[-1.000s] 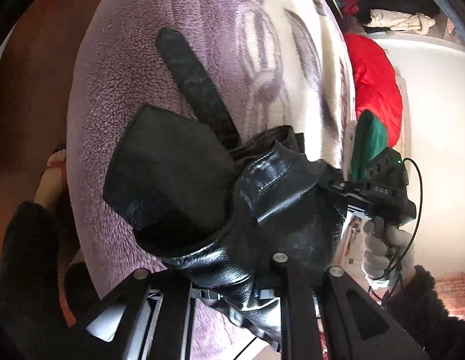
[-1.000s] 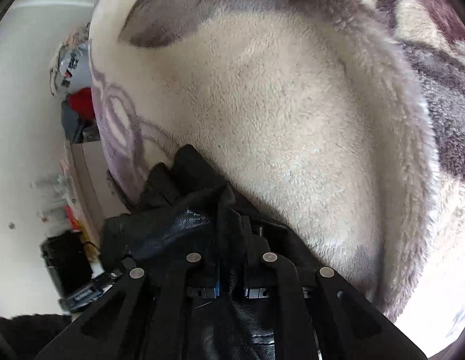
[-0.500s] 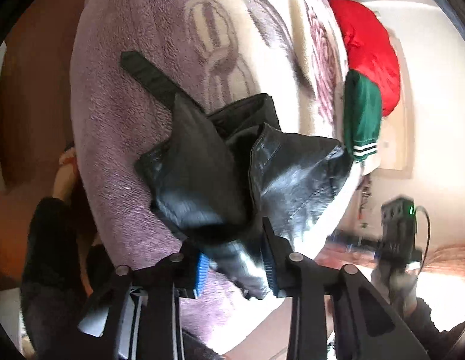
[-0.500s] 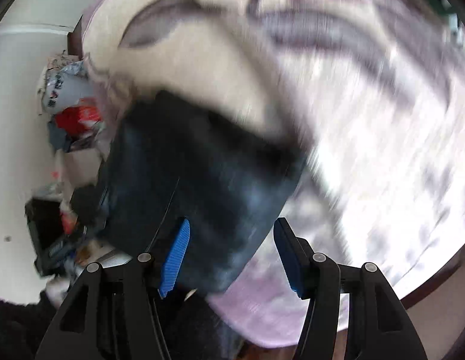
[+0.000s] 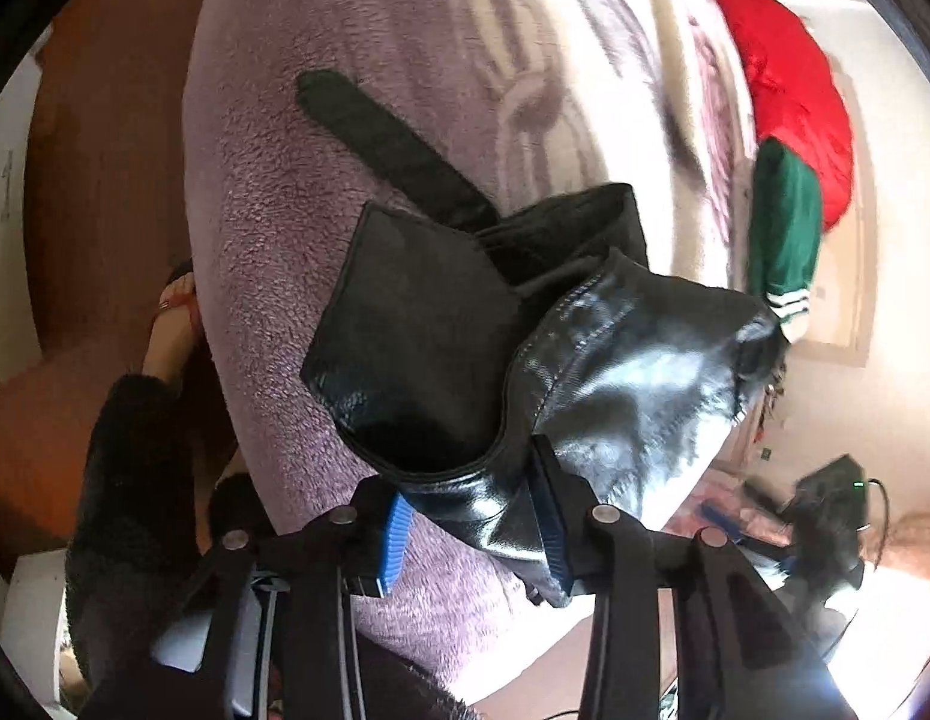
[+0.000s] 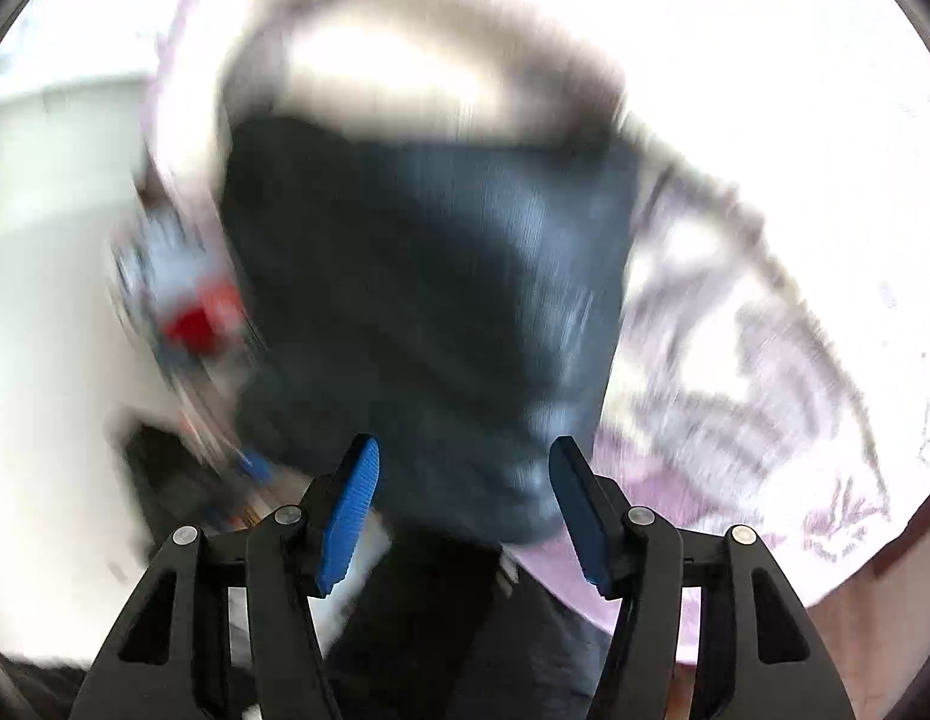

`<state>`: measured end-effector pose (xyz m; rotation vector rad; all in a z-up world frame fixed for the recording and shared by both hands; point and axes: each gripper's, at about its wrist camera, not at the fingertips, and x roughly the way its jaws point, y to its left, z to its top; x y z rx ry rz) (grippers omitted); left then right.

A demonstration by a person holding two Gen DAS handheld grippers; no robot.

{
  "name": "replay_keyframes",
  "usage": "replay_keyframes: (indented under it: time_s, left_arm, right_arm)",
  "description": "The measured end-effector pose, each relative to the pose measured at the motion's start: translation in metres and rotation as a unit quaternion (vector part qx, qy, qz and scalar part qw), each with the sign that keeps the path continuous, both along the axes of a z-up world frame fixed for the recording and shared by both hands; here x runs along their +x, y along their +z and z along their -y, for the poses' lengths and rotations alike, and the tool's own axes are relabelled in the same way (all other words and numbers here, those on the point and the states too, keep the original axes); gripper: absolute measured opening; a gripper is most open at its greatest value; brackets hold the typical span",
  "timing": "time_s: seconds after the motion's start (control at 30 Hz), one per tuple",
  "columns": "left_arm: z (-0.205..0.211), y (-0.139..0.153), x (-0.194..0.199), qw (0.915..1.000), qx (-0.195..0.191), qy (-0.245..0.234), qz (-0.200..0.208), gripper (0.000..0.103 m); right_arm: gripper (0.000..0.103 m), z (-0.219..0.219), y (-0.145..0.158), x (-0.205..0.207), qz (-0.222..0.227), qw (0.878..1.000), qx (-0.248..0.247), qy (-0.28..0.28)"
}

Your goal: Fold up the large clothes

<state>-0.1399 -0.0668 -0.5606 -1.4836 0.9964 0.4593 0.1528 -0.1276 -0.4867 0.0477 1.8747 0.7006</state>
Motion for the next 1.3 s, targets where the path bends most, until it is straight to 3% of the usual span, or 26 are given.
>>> replay_keyframes:
  time_s: [0.03,0.07,0.1,0.17,0.3,0.43,0.5,0.63,0.77,0.87,0.97,1.0,1.07,1.17,1.3]
  left_arm:
    - [-0.001,-0.005,0.001,1.0,-0.004,0.004,-0.004,0.035]
    - [-0.002,-0.011,0.001,0.9999,-0.009,0.009,-0.006,0.035]
    - [-0.001,-0.014,-0.001,0.9998,-0.014,0.014,-0.009,0.035]
    - [-0.002,-0.02,-0.004,0.9995,-0.021,0.024,-0.003,0.035]
    - [-0.005,-0.025,-0.007,0.9994,-0.019,0.027,0.005,0.037]
    - [-0.006,-0.03,-0.006,0.9997,-0.009,0.022,0.008,0.052]
    - [-0.009,-0.031,-0.005,0.9996,-0.012,0.024,0.008,0.053]
    - [-0.01,-0.023,-0.004,0.9994,-0.019,0.028,0.006,0.052]
    - [-0.007,0.002,-0.012,0.9994,-0.019,0.026,0.009,0.051]
    - [-0.005,0.039,-0.023,0.9995,0.022,0.018,-0.016,0.051]
    - [-0.003,0.083,-0.015,0.994,0.099,-0.019,-0.042,0.051]
    - [0.0,0.096,-0.003,0.9915,0.122,-0.035,-0.031,0.051]
    - [0.009,0.102,0.026,0.9894,0.128,-0.068,-0.002,0.051]
    - [0.033,0.081,0.071,0.9852,0.114,-0.127,0.015,0.051]
    - [0.068,0.024,0.1,0.977,0.086,-0.193,-0.026,0.048]
  right_arm:
    - [0.053,0.001,0.004,0.01,0.018,1.0,0.005,-0.013]
    - [0.018,-0.006,0.002,0.022,0.041,0.999,-0.001,-0.007]
    - [0.005,-0.012,-0.005,0.028,0.054,0.998,-0.022,0.0]
    - [0.002,-0.028,-0.033,0.037,0.044,0.998,-0.037,0.002]
    - [0.002,-0.054,-0.071,0.039,0.037,0.996,-0.081,0.004]
    - [0.001,-0.078,-0.108,0.037,0.024,0.992,-0.124,0.026]
    - [0.002,-0.088,-0.11,0.036,0.039,0.988,-0.145,0.048]
    - [0.002,-0.098,-0.09,0.037,0.035,0.982,-0.166,0.085]
    - [0.004,-0.074,-0.041,0.047,0.038,0.992,-0.104,0.067]
    - [0.006,-0.053,-0.024,0.043,0.029,0.996,-0.073,0.046]
    - [0.006,-0.053,-0.024,0.03,0.017,0.998,-0.053,0.03]
    - [0.006,-0.054,-0.026,0.026,0.019,0.998,-0.047,0.032]
    - [0.006,-0.057,-0.032,0.017,0.016,0.998,-0.055,0.035]
    - [0.006,-0.083,-0.046,0.016,0.02,0.996,-0.069,0.048]
    - [0.006,-0.103,-0.055,0.018,0.019,0.994,-0.086,0.059]
